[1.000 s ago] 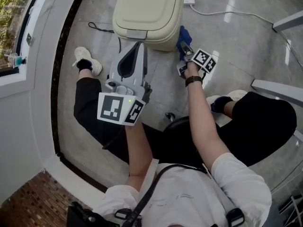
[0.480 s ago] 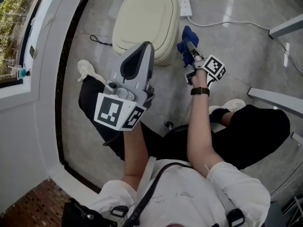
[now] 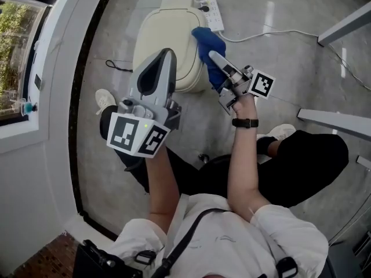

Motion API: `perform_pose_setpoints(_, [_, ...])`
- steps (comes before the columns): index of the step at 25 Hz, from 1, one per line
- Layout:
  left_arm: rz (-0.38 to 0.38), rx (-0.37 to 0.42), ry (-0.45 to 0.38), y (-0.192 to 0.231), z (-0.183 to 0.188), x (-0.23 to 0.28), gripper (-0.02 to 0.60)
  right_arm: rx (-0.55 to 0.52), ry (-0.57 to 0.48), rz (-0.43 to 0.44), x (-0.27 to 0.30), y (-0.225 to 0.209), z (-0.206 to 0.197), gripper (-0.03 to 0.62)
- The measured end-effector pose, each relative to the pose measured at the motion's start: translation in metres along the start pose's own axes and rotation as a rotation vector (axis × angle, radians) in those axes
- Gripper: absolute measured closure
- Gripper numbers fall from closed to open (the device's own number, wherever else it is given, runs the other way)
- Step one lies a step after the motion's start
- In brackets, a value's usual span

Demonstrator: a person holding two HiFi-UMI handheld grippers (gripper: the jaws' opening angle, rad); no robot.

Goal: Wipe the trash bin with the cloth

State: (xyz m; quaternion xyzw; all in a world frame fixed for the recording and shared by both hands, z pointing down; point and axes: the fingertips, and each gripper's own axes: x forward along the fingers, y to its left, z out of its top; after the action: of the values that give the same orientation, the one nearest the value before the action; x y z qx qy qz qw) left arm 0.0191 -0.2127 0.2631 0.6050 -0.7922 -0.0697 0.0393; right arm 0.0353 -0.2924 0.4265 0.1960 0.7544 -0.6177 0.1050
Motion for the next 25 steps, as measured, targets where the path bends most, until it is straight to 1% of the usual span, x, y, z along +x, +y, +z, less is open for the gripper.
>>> perform_pose_setpoints(1, [0.004,0.000,0.005,0.002,-0.003,0.001,0.581,0.052,-0.056,-0.001,-0.010,-0.016,0.004,0.525])
perform_pose_setpoints(2, [0.008,0.000,0.009,0.004,-0.005,0.003,0.581,0.081,-0.084,-0.031,-0.020,-0.037,0.004,0.525])
perform_pose_setpoints(3, [0.011,-0.002,0.014,0.006,-0.008,0.004,0.581,0.085,-0.077,-0.103,-0.030,-0.064,0.000,0.523])
perform_pose_setpoints(6, [0.023,-0.002,0.036,0.009,-0.014,0.005,0.581,0.071,0.036,-0.463,-0.068,-0.166,-0.034,0.522])
perform_pose_setpoints(7, [0.024,0.000,0.045,0.009,-0.016,0.005,0.581,0.093,0.056,-0.556,-0.081,-0.196,-0.045,0.522])
perform_pose_setpoints(9, [0.024,0.004,0.061,0.008,-0.021,0.006,0.581,0.155,0.088,-0.697,-0.108,-0.248,-0.064,0.522])
perform_pose_setpoints(11, [0.025,0.009,0.075,0.006,-0.025,0.007,0.581,0.194,0.124,-0.801,-0.131,-0.288,-0.082,0.522])
perform_pose_setpoints(13, [0.026,0.018,0.086,0.005,-0.029,0.006,0.581,0.196,0.171,-0.878,-0.148,-0.315,-0.096,0.522])
perform_pose_setpoints(16, [0.033,0.030,0.100,0.006,-0.032,0.003,0.581,0.090,0.313,-0.980,-0.162,-0.332,-0.109,0.522])
perform_pose_setpoints(18, [0.039,0.031,0.101,0.009,-0.031,0.002,0.581,0.059,0.341,-1.000,-0.160,-0.333,-0.105,0.522])
perform_pose_setpoints(20, [0.041,0.029,0.100,0.009,-0.030,0.001,0.581,0.039,0.312,-0.965,-0.147,-0.321,-0.088,0.522])
perform_pose_setpoints(22, [0.035,0.025,0.098,0.008,-0.029,0.003,0.581,-0.001,0.241,-0.870,-0.122,-0.291,-0.056,0.522])
perform_pose_setpoints(25, [0.019,0.021,0.087,0.003,-0.027,0.007,0.581,-0.111,0.130,-0.667,-0.071,-0.216,0.008,0.522])
